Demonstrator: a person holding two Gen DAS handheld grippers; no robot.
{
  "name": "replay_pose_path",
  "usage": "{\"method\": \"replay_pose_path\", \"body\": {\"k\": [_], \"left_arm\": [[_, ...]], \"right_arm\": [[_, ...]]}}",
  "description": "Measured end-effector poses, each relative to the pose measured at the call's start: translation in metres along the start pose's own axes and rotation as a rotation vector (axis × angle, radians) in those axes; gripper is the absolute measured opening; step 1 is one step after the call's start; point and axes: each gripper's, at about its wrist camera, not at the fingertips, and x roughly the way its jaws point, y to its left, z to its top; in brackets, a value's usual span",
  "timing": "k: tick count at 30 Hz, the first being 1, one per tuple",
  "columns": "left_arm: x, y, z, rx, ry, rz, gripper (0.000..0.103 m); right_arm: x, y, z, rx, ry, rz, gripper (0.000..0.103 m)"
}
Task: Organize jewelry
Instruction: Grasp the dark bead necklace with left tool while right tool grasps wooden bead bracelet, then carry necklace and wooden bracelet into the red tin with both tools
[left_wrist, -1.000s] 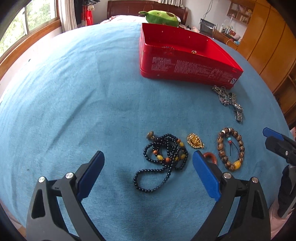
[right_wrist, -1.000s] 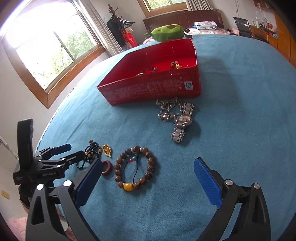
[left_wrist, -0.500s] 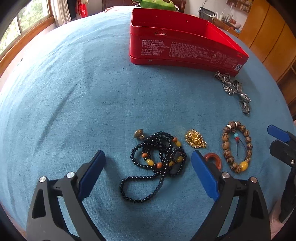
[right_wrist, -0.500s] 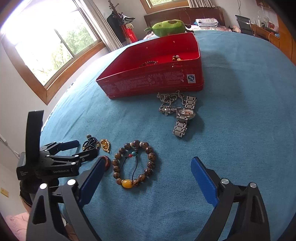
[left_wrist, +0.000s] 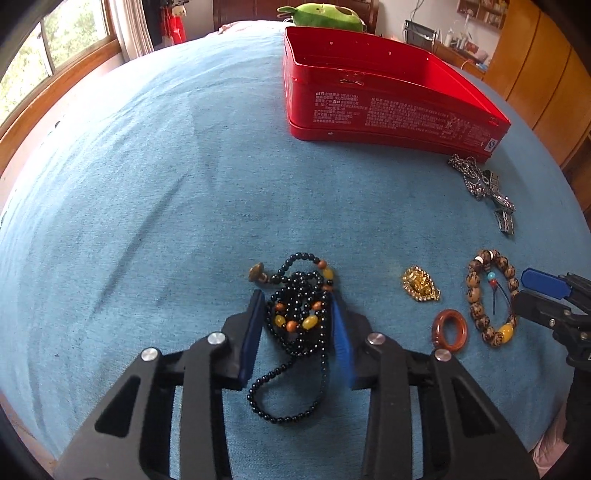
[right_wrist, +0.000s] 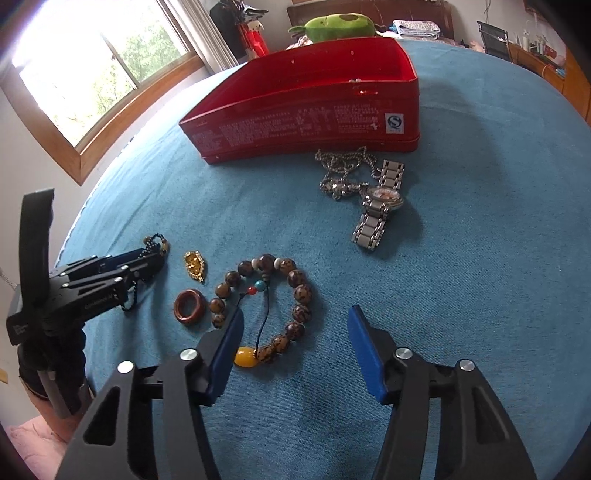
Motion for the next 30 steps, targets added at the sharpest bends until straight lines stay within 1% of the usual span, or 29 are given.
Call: {"method": "replay_pose_path", "body": {"k": [3,4,5,7,9,11,12,13,17,24,25,27,30], "left_arm": [[-0.002,0.003,0.000,-0.004,-0.006,-0.001,0.030],[-0.002,0.004,0.000,-0.007,-0.007,-0.001,0.029],[-0.002,0.004,0.001,-0.011,-0.007,-0.002,0.027],[-0.003,0.006,0.001,-0.018,-0.006,-0.004,0.026],[-0.002,0.007,0.002,-0.025,-0.004,-0.006,0.024],[-0.003,0.008,0.002,-0.029,-0.003,-0.009,0.021],[-0.003,0.008,0.003,-0.031,-0.003,-0.011,0.021],[-0.003,0.010,0.003,-0.032,-0.002,-0.014,0.018],[-0.004,0.010,0.002,-0.042,-0.002,-0.032,0.015],[-0.012,0.013,0.001,-0.054,-0.008,-0.064,0.013],[-0.014,0.014,0.001,-0.055,-0.010,-0.070,0.010],[-0.018,0.015,0.001,-0.054,-0.018,-0.074,0.010],[-0.026,0.011,0.002,-0.042,-0.035,-0.079,0.010]], "right_arm": [[0.004,0.004,0.001,-0.014,0.002,-0.015,0.055],[0.005,0.005,0.001,-0.020,0.002,-0.020,0.053],[0.007,0.006,0.002,-0.029,0.004,-0.034,0.047],[0.009,0.010,0.003,-0.048,0.005,-0.052,0.045],[0.011,0.013,0.003,-0.062,0.004,-0.088,0.033],[0.011,0.010,0.004,-0.053,0.009,-0.073,0.017],[0.011,0.009,0.005,-0.045,0.011,-0.064,0.012],[0.012,0.009,0.005,-0.043,0.011,-0.057,0.012],[0.005,0.002,0.005,-0.009,-0.008,0.004,0.012],[-0.025,-0.008,0.005,0.005,-0.061,0.073,0.012],[-0.029,-0.010,0.006,0.007,-0.067,0.085,0.012],[-0.035,-0.007,0.012,0.006,-0.080,0.087,0.012],[-0.046,-0.008,0.017,-0.001,-0.100,0.063,0.012]]}}
